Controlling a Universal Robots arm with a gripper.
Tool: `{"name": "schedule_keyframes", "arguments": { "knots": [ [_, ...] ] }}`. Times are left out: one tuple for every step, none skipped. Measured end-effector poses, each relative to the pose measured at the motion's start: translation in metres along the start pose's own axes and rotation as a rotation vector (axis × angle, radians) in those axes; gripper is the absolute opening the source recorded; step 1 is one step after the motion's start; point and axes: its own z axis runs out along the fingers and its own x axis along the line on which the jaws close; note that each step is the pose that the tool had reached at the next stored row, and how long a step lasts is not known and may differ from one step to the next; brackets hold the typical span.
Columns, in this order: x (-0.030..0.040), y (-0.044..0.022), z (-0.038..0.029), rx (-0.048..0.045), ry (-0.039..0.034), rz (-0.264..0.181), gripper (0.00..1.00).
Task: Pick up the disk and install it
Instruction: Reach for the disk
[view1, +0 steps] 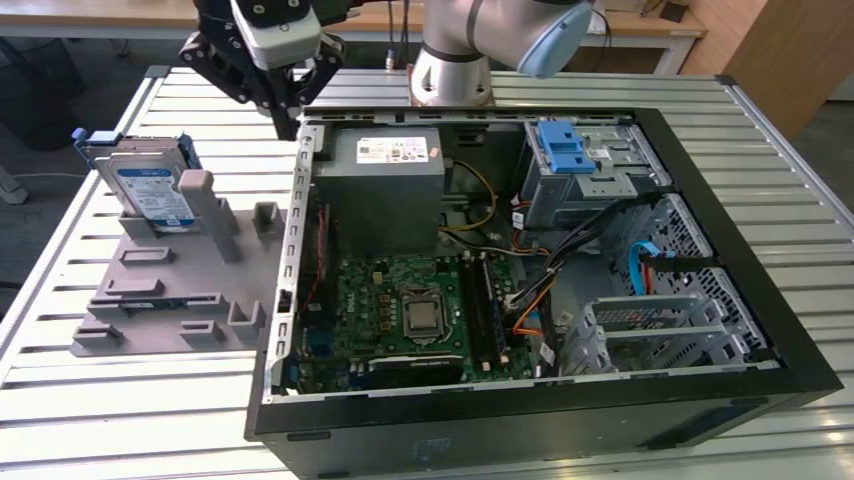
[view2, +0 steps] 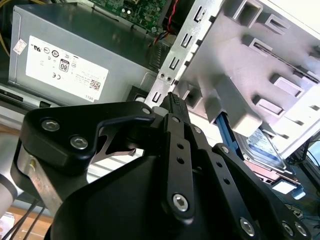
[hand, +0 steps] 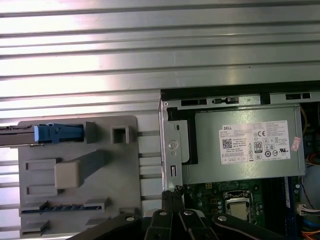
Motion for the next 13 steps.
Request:
{"name": "schedule_keyframes", "arguments": {
  "knots": [
    [0.0006,0.0,0.0001,0.0,0.0,0.0,0.11],
    [0.001,-0.0001,0.0002,-0.0001,0.0,0.0,0.11],
    [0.0016,-0.0001,0.0003,0.0,0.0,0.0,0.11],
    [0.0021,-0.0002,0.0003,0.0,0.0001,0.0,0.11],
    [0.0027,-0.0002,0.0003,0.0001,0.0002,0.0,0.11],
    [0.0034,-0.0002,0.0005,0.0,0.0001,0.0,0.11],
    [0.0041,-0.0002,0.0005,0.0,0.0002,0.0,0.11],
    [0.0049,-0.0001,0.0006,0.0,0.0001,0.0,0.11],
    [0.0057,-0.0001,0.0007,0.0,0.0001,0.0,0.11],
    [0.0063,0.0,0.0008,0.0,0.0001,0.0,0.11],
    [0.0068,0.0002,0.0009,0.0,0.0003,0.0,0.11],
    [0.0074,0.0004,0.0009,0.0001,0.0003,0.0,0.11],
    [0.008,0.0008,0.001,0.0001,0.0003,0.0,0.11]
  ]
}}
